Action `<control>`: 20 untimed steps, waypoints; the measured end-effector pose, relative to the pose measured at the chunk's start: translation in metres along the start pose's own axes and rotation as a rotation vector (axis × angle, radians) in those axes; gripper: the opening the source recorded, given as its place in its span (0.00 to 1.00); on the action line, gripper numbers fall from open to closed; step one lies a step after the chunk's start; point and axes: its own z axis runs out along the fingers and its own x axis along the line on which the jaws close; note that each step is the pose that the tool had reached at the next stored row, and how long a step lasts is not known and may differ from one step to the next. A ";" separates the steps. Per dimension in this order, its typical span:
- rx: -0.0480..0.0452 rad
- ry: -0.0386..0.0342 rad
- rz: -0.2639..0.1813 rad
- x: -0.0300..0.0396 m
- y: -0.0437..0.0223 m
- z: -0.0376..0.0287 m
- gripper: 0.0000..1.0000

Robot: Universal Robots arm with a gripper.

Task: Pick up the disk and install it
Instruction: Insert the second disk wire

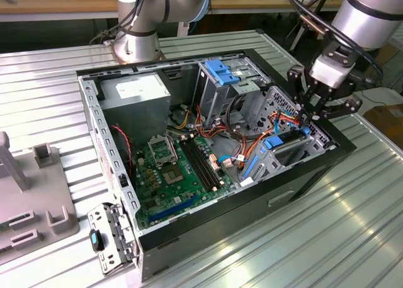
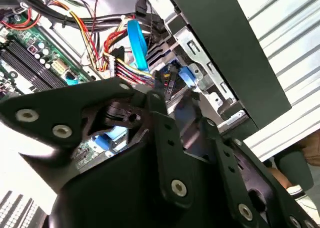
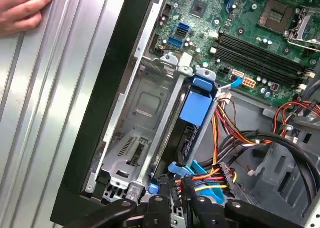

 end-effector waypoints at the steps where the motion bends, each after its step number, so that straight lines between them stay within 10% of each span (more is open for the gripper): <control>1: 0.0004 -0.0010 -0.009 0.0036 -0.0055 0.0062 0.38; 4: 0.0011 -0.0026 -0.027 0.0075 -0.0171 0.0132 0.11; 9: 0.0033 -0.0027 -0.027 0.0076 -0.0169 0.0132 0.11; 14: 0.0595 0.0205 -0.026 0.0027 -0.0045 0.0080 0.11; 20: 0.0828 0.0275 -0.026 -0.0074 0.0193 0.0051 0.11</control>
